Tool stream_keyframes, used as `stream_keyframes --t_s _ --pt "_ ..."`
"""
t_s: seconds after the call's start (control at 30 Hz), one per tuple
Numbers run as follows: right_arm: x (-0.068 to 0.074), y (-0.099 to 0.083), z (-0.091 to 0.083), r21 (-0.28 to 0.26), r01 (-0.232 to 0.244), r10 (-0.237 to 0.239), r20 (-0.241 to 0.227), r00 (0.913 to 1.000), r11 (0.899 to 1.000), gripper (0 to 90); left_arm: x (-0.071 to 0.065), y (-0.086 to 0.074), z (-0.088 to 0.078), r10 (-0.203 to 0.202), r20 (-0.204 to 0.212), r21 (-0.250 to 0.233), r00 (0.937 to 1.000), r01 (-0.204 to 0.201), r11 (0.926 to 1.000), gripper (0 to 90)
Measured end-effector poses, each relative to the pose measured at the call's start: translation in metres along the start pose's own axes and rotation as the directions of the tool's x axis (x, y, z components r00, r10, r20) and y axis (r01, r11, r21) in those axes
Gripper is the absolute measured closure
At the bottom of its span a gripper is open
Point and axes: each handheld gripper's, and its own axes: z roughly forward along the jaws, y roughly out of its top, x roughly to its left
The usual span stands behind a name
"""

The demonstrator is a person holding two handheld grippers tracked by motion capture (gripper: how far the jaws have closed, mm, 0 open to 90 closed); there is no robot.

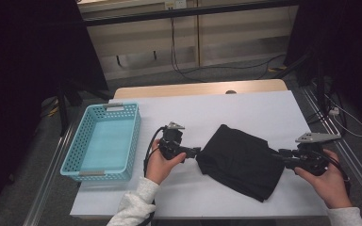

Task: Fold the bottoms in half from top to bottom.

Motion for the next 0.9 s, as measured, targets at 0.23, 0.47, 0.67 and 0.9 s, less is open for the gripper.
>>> stream_keyframes --t_s 0.23,0.47,0.67,0.9 --pt "0.002 0.000 0.008 0.020 -0.001 0.001 0.011 0.9999 1.000 49.9 0.000 0.001 0.005 -0.019 0.017 -0.006 0.9997 0.019 0.9998 11.4" --pt "0.004 0.001 0.015 0.017 0.014 -0.015 0.030 0.9994 1.000 44.1 -0.005 0.000 0.010 -0.019 0.026 0.009 0.9995 0.019 0.9998 11.4" --pt "0.001 0.001 0.021 0.032 0.013 -0.015 0.048 0.9987 0.999 52.7 -0.006 -0.002 0.010 -0.017 0.021 0.013 0.9997 0.016 0.9998 11.4" --pt "-0.005 -0.005 0.041 0.097 -0.009 0.004 0.056 0.9984 0.995 70.4 -0.006 -0.002 0.008 -0.015 0.015 0.010 0.9998 0.015 0.9998 11.4"
